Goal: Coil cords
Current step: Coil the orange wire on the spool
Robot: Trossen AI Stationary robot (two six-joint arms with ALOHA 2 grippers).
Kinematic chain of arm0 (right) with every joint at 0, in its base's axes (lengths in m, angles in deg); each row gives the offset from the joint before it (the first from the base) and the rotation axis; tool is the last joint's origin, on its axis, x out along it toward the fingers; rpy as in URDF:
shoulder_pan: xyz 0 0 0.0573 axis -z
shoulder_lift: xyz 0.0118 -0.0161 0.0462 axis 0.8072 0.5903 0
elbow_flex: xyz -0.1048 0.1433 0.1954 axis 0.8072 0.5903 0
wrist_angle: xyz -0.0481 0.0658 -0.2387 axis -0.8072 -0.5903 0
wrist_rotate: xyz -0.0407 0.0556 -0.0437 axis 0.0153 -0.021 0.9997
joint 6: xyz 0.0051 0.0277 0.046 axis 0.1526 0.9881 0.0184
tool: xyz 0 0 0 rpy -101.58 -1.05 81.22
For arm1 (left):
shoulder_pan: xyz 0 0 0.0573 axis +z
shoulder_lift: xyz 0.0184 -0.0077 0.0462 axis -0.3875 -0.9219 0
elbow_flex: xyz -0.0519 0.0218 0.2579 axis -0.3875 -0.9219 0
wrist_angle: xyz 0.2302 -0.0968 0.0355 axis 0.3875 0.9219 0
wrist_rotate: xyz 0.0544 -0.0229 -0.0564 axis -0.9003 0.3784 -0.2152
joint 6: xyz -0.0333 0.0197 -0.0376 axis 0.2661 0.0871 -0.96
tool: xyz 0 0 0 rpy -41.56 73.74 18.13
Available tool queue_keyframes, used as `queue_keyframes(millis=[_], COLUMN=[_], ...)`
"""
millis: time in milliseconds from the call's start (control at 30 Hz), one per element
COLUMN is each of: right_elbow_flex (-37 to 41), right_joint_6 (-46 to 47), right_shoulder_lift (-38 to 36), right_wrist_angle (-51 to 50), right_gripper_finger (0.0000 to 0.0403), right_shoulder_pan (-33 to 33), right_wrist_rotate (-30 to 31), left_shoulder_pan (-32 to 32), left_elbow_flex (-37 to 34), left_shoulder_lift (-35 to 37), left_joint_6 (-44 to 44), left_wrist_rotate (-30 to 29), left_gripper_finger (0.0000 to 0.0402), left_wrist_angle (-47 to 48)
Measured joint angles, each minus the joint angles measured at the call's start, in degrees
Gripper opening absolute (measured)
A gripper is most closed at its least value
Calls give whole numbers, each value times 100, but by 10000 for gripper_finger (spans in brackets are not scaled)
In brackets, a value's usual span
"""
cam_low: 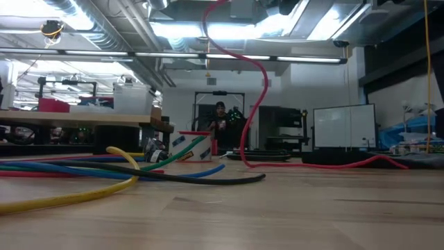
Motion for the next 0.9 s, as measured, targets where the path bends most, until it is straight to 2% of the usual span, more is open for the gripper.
queue_keyframes(millis=[900], right_elbow_flex=[-9], right_joint_6=[-2], right_shoulder_lift=[28], right_wrist_angle=[-140], right_gripper_finger=[51], right_shoulder_pan=[0], right_wrist_rotate=[-260], left_shoulder_pan=[0], left_elbow_flex=[-2], left_shoulder_lift=[0], left_joint_6=[310], left_wrist_rotate=[17], left_gripper_finger=[0], left_wrist_angle=[-432])
